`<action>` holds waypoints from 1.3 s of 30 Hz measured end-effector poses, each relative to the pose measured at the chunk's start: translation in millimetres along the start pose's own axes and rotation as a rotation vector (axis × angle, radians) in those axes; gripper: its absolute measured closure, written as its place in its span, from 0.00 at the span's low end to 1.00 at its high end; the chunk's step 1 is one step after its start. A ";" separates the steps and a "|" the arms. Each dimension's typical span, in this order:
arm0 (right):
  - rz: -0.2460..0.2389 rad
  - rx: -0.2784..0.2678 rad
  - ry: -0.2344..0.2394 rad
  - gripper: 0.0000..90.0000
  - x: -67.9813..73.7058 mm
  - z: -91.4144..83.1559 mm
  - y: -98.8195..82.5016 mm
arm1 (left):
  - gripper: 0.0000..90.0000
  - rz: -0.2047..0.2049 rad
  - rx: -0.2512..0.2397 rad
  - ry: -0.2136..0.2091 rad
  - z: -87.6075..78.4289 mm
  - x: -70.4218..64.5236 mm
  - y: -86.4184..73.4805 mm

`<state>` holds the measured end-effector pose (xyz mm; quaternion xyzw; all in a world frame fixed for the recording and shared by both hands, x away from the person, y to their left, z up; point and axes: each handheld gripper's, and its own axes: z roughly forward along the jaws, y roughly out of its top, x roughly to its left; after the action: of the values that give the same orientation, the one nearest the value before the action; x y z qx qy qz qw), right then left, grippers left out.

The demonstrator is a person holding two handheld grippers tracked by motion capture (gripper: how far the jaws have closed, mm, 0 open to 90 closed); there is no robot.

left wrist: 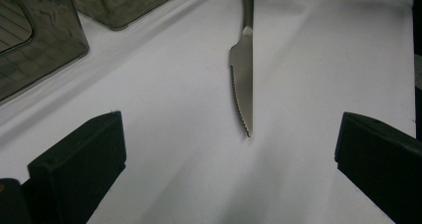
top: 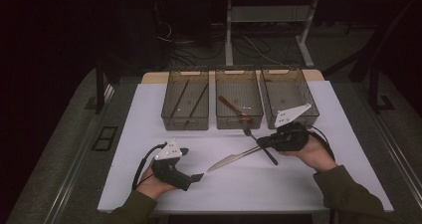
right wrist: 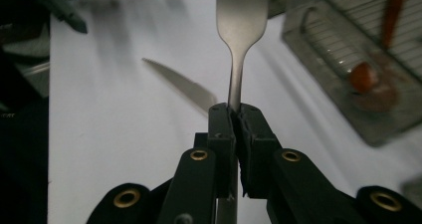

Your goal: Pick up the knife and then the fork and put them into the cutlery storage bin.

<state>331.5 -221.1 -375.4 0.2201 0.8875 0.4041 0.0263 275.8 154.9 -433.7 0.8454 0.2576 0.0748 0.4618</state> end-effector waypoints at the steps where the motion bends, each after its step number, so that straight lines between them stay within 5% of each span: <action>1: 0.007 -0.010 -0.006 0.95 -2.3 -3.0 -0.5 | 0.00 0.001 0.001 0.001 0.0 0.0 0.0; 19: 0.120 -0.133 -0.171 0.95 -33.4 -35.0 -8.5 | 0.00 -0.008 0.000 0.000 0.1 -0.1 -0.2; 39: 0.183 -0.239 -0.344 0.95 -65.7 -73.6 2.6 | 0.00 -0.017 -0.010 -0.003 -0.4 0.7 -0.6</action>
<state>375.1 -298.6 -332.6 0.3607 0.7920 0.4637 0.1663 276.0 155.8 -434.0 0.8410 0.2639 0.0710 0.4669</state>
